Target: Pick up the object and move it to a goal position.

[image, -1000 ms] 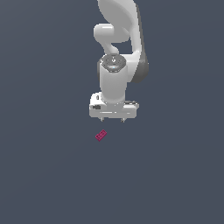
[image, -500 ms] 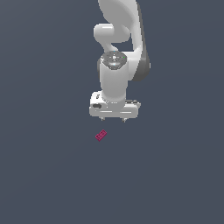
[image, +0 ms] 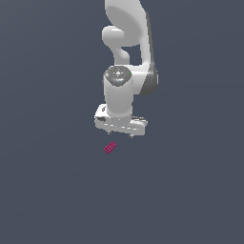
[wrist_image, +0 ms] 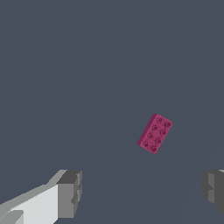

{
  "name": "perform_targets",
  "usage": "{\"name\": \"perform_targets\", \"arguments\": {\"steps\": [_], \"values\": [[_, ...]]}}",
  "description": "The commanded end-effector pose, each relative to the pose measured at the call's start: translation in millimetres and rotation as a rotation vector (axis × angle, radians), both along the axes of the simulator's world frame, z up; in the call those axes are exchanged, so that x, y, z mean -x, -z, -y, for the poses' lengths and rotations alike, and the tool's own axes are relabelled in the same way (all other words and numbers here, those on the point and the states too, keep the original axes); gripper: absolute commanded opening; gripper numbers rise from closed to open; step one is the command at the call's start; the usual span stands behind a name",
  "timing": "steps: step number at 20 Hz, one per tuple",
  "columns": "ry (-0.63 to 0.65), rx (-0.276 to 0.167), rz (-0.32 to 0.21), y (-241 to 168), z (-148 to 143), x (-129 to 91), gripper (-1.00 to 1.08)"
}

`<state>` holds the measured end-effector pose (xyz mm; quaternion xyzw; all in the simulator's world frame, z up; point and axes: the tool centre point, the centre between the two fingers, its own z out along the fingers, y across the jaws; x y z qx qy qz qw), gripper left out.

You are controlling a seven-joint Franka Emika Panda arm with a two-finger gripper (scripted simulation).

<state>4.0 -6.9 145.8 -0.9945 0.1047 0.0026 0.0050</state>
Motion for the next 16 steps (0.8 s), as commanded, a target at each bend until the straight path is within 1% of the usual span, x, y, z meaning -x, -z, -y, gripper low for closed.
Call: {"name": "perform_targets", "arguments": {"steps": [1, 9, 16], "values": [[0.065, -0.001, -0.001, 11, 7, 0, 1.00], [0.314, 0.002, -0.001, 54, 33, 0, 1.00], [0.450, 0.008, 0.000, 76, 48, 2, 1.00]]}}
